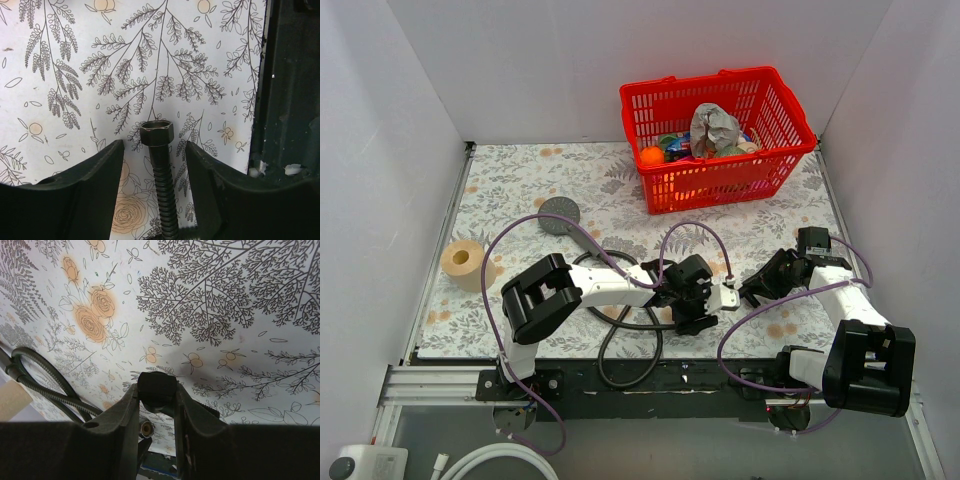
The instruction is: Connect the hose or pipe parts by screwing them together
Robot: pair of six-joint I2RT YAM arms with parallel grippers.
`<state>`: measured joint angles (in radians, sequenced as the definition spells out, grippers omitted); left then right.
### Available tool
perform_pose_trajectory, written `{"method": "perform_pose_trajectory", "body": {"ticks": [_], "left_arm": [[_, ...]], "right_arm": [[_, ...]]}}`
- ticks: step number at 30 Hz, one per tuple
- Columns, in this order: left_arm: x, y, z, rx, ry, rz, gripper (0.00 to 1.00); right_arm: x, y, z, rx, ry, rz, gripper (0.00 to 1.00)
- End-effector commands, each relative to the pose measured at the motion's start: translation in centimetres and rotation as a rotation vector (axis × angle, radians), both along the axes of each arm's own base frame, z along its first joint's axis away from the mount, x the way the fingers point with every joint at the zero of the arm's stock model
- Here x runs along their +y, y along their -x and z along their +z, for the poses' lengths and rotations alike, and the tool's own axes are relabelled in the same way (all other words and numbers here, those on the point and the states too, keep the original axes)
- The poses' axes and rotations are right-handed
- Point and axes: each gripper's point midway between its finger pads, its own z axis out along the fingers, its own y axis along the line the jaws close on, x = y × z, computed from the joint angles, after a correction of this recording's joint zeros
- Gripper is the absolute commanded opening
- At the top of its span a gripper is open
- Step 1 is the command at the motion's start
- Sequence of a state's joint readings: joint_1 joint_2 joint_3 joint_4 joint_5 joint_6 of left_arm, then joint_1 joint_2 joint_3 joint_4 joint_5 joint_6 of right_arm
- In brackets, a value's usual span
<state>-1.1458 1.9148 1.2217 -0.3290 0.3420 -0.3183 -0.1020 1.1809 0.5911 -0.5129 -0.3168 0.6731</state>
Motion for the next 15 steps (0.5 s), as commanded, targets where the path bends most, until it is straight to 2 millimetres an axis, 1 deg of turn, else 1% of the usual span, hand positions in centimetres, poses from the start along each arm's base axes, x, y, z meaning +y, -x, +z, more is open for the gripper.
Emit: {"method": "perform_pose_trajectory", "body": {"ticks": [1,8,12,15], "left_arm": [[0.3,-0.2,0.1,-0.004,-0.028,0.045,0.51],[-0.1,0.5,0.1,0.000,-0.027,0.028,0.50],[-0.4,0.9,-0.4,-0.018,-0.040,0.023,0.49],[-0.5,0.6,-1.1,-0.040,-0.061,0.039,0.49]], "right_arm": [[0.1,-0.7,0.7,-0.045,-0.012,0.019,0.01],[0.2,-0.7,0.6,-0.045,-0.018,0.018,0.01],[0.2,-0.7,0.6,-0.050,-0.018,0.018,0.01],[0.2,-0.6,0.6,-0.049,-0.023,0.018,0.01]]}}
